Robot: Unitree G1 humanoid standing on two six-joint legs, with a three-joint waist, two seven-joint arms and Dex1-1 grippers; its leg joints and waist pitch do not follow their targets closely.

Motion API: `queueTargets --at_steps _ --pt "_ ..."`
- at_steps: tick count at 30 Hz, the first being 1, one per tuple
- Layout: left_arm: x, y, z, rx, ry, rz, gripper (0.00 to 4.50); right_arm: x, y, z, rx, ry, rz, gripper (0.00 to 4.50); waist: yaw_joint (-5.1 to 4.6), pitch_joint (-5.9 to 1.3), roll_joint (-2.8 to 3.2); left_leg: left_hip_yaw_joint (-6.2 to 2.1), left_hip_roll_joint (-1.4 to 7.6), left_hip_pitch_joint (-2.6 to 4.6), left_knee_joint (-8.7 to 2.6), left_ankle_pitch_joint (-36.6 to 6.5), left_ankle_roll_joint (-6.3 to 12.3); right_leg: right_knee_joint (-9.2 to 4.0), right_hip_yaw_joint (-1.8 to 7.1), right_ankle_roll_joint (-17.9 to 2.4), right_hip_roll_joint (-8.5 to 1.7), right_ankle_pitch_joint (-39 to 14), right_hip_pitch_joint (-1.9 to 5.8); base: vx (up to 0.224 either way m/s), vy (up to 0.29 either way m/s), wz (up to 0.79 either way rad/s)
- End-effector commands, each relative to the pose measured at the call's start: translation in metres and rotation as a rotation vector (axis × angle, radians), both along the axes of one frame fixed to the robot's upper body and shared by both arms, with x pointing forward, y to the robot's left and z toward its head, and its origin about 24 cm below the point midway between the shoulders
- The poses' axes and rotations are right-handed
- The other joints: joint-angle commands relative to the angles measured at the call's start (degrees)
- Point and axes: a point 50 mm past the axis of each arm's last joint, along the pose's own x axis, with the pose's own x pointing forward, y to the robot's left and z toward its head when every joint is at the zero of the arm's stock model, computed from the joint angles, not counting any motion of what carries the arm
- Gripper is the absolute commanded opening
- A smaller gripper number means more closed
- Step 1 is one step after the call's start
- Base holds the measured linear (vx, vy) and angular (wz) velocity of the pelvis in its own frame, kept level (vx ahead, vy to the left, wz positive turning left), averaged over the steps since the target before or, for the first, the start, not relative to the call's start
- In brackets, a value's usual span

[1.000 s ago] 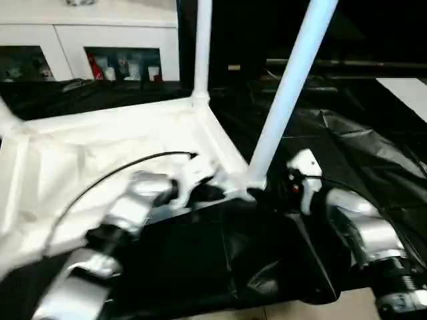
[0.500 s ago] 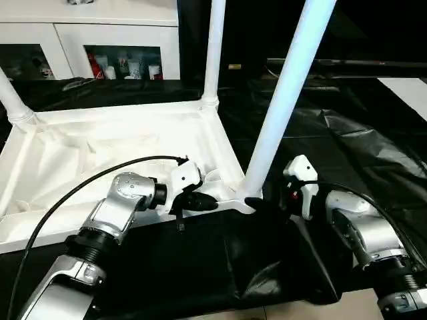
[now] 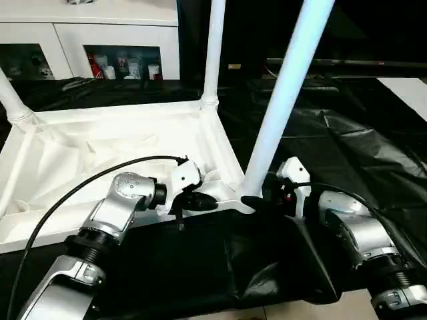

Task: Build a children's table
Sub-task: Rotate leg to tighten

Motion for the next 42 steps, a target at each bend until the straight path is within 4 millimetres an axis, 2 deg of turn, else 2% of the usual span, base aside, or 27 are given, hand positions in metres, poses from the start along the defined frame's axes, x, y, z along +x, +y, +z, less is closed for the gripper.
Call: queueTargets --at_steps 1,6,7,8,10,11,12,13,14,16,17,18,19,21,22,24,25,28,29,30,31,32,34,35,37,42 --pt "-0.003 -0.007 -0.008 -0.031 0.028 0.015 0.00 0.002 -0.002 -0.003 -0.005 -0.001 -0.052 2.71 0.39 -3.26 -0.57 -0.89 2.30 0.51 -3.51 -11.7 2.66 -3.74 2.37 -12.4 -3.05 -13.7 2.46 0.000 0.000 0.00" --pt "0.004 -0.026 -0.012 -0.017 -0.002 0.089 0.00 0.005 0.003 -0.017 -0.023 -0.001 -0.209 2.62 0.13 -2.99 -0.46 -0.98 2.26 0.72 -3.75 -14.5 0.89 -4.47 2.38 -10.8 -3.04 -18.7 2.07 0.000 0.000 0.00" --pt "0.010 -0.040 -0.014 0.002 -0.027 0.148 0.00 0.010 0.008 -0.021 -0.015 -0.003 -0.326 2.62 0.16 -3.04 -0.43 -1.18 2.26 0.69 -3.80 -15.6 0.36 -4.49 2.36 -10.3 -3.15 -20.4 2.16 0.000 0.000 0.00" --pt "0.012 -0.047 -0.015 0.008 -0.036 0.171 0.00 0.012 0.011 -0.022 -0.007 -0.003 -0.389 2.61 -0.06 -2.90 -0.34 -1.11 2.20 0.91 -3.88 -16.5 -0.16 -4.76 2.44 -9.8 -2.94 -21.3 1.66 0.000 0.000 0.00" --pt "0.015 -0.058 -0.015 0.014 -0.047 0.211 0.00 0.017 0.014 -0.023 0.006 -0.001 -0.493 2.61 0.05 -3.01 -0.48 -1.21 2.18 1.14 -3.83 -17.2 -0.68 -4.92 2.42 -9.6 -3.11 -22.1 1.68 0.000 0.000 0.00" --pt "0.016 -0.063 -0.015 0.018 -0.052 0.233 0.00 0.019 0.015 -0.024 0.011 0.002 -0.549 2.61 -0.07 -3.05 -0.55 -1.35 2.15 0.67 -3.98 -16.8 -0.72 -4.80 2.38 -9.3 -3.14 -21.9 2.02 0.000 0.000 0.00" --pt "0.017 -0.069 -0.016 0.024 -0.058 0.250 0.00 0.022 0.017 -0.024 0.014 0.005 -0.604 2.61 0.03 -3.01 -0.42 -1.24 2.17 1.04 -3.88 -17.6 -0.75 -4.97 2.47 -9.2 -3.09 -22.2 1.53 0.000 0.000 0.00" --pt "0.018 -0.073 -0.016 0.028 -0.063 0.261 0.00 0.024 0.018 -0.025 0.017 0.008 -0.646 2.61 -0.03 -3.03 -0.53 -1.24 2.06 1.06 -3.83 -17.8 -0.66 -5.02 2.44 -9.1 -3.06 -22.4 1.57 0.000 0.000 0.00" --pt "0.016 -0.085 -0.016 0.037 -0.067 0.250 0.00 0.028 0.027 -0.024 0.027 0.012 -0.696 2.61 -0.10 -3.06 -0.05 -1.34 2.03 0.81 -3.96 -17.9 -0.70 -5.07 2.47 -8.8 -3.05 -21.9 1.69 0.000 0.000 0.00" --pt "0.015 -0.091 -0.017 0.043 -0.070 0.238 0.00 0.030 0.035 -0.023 0.031 0.008 -0.713 2.61 -0.19 -3.08 -0.09 -1.34 2.00 0.83 -3.96 -18.1 -0.77 -5.10 2.50 -8.8 -3.01 -21.7 1.59 0.000 0.000 0.00" --pt "0.014 -0.095 -0.017 0.043 -0.072 0.223 0.00 0.031 0.042 -0.021 0.036 0.002 -0.697 2.61 -0.18 -3.19 -0.15 -1.42 1.94 0.60 -3.99 -17.5 -0.76 -4.91 2.39 -8.7 -2.99 -20.7 1.95 0.000 0.000 0.00" --pt "0.013 -0.095 -0.017 0.042 -0.071 0.220 0.00 0.031 0.044 -0.020 0.038 0.000 -0.688 2.61 -0.09 -3.15 -0.12 -1.29 1.95 0.76 -3.93 -17.8 -0.43 -5.01 2.47 -8.7 -2.97 -20.0 1.73 0.000 0.000 0.00" --pt "0.014 -0.095 -0.016 0.041 -0.071 0.216 0.00 0.032 0.051 -0.018 0.044 -0.013 -0.649 2.61 -0.12 -3.21 -0.23 -1.33 1.90 0.53 -3.94 -17.5 -0.06 -4.87 2.44 -8.7 -2.95 -19.4 1.99 0.000 0.000 0.00" --pt "0.015 -0.091 -0.017 0.045 -0.073 0.219 0.00 0.031 0.054 -0.014 0.062 -0.034 -0.604 2.61 -0.09 -3.15 -0.21 -1.28 1.94 0.58 -3.94 -17.4 0.24 -4.89 2.46 -8.9 -2.94 -18.9 1.92 0.000 0.000 0.00" --pt "0.016 -0.087 -0.016 0.048 -0.074 0.212 0.00 0.031 0.054 -0.011 0.094 -0.039 -0.579 3.17 -0.01 -3.15 -0.42 -1.30 1.93 0.53 -3.93 -17.5 0.52 -4.90 2.42 -8.8 -3.04 -19.4 2.02 0.000 0.000 0.00" --pt "0.016 -0.081 -0.016 0.049 -0.070 0.210 0.00 0.031 0.052 -0.006 0.128 -0.050 -0.556 3.30 0.07 -3.14 -0.30 -1.29 1.97 0.63 -3.92 -17.7 0.76 -5.00 2.44 -8.8 -3.07 -19.9 1.94 0.000 0.000 0.00" --pt "0.017 -0.077 -0.016 0.046 -0.071 0.205 0.00 0.032 0.050 -0.004 0.132 -0.060 -0.537 3.30 0.04 -3.11 -0.59 -1.24 2.03 0.51 -3.93 -17.4 0.98 -4.96 2.44 -9.0 -3.04 -19.4 1.95 0.000 0.000 0.00" --pt "0.017 -0.068 -0.016 0.050 -0.065 0.203 0.00 0.033 0.045 0.000 0.132 -0.083 -0.501 3.69 0.12 -3.15 -0.52 -1.19 2.00 0.41 -3.87 -16.3 1.29 -4.81 2.44 -9.4 -3.07 -18.5 2.09 0.000 0.000 0.00" --pt "0.017 -0.062 -0.015 0.038 -0.072 0.182 0.00 0.030 0.040 0.004 0.143 -0.088 -0.441 3.76 0.13 -3.14 -0.82 -1.16 2.01 0.41 -3.86 -16.2 1.50 -4.81 2.42 -9.4 -3.11 -18.6 2.12 0.000 0.000 0.00" --pt "0.016 -0.057 -0.014 0.029 -0.078 0.165 0.00 0.028 0.037 0.007 0.151 -0.090 -0.396 3.76 0.30 -3.17 -0.73 -1.22 2.00 0.27 -3.83 -15.7 2.27 -4.75 2.39 -9.4 -3.15 -18.3 2.41 0.000 0.000 0.00" --pt "0.016 -0.054 -0.014 0.027 -0.075 0.161 0.00 0.027 0.035 0.008 0.145 -0.091 -0.371 3.87 0.34 -3.09 -0.64 -1.18 2.18 0.32 -3.87 -15.2 2.48 -4.70 2.47 -9.4 -3.19 -17.8 2.23 0.000 0.000 0.00" --pt "0.014 -0.044 -0.012 0.013 -0.069 0.133 0.00 0.019 0.027 0.010 0.112 -0.087 -0.268 4.02 0.47 -3.16 -1.04 -1.08 2.18 0.37 -3.78 -14.4 2.80 -4.59 2.41 -9.7 -3.12 -16.9 2.39 0.000 0.000 0.00" --pt "0.012 -0.037 -0.011 0.000 -0.058 0.110 0.00 0.013 0.020 0.010 0.077 -0.081 -0.204 4.18 0.86 -3.16 -0.77 -1.00 2.31 0.48 -3.70 -13.2 3.23 -4.40 2.49 -10.1 -3.20 -15.3 2.34 0.000 0.000 0.00" --pt "0.012 -0.037 -0.011 0.000 -0.058 0.110 0.00 0.013 0.020 0.010 0.077 -0.081 -0.204 4.29 0.74 -3.25 -0.76 -1.05 2.30 0.20 -3.74 -12.3 3.34 -4.03 2.40 -10.6 -3.15 -14.1 2.50 0.000 0.000 0.00" --pt "0.003 -0.021 -0.006 -0.036 -0.011 0.015 0.00 0.004 0.002 0.011 0.015 -0.083 -0.112 4.29 1.07 -3.25 -0.74 -1.03 2.45 0.41 -3.63 -11.6 3.34 -3.83 2.40 -11.3 -3.23 -12.8 2.53 0.000 0.000 0.00" --pt "-0.006 -0.008 -0.003 -0.039 0.050 -0.070 0.00 -0.003 -0.006 0.010 -0.013 -0.044 -0.007 4.29 0.95 -3.19 -0.58 -0.83 2.43 0.45 -3.63 -11.4 3.68 -3.47 2.48 -13.3 -3.06 -10.5 2.46 0.000 0.000 0.00"
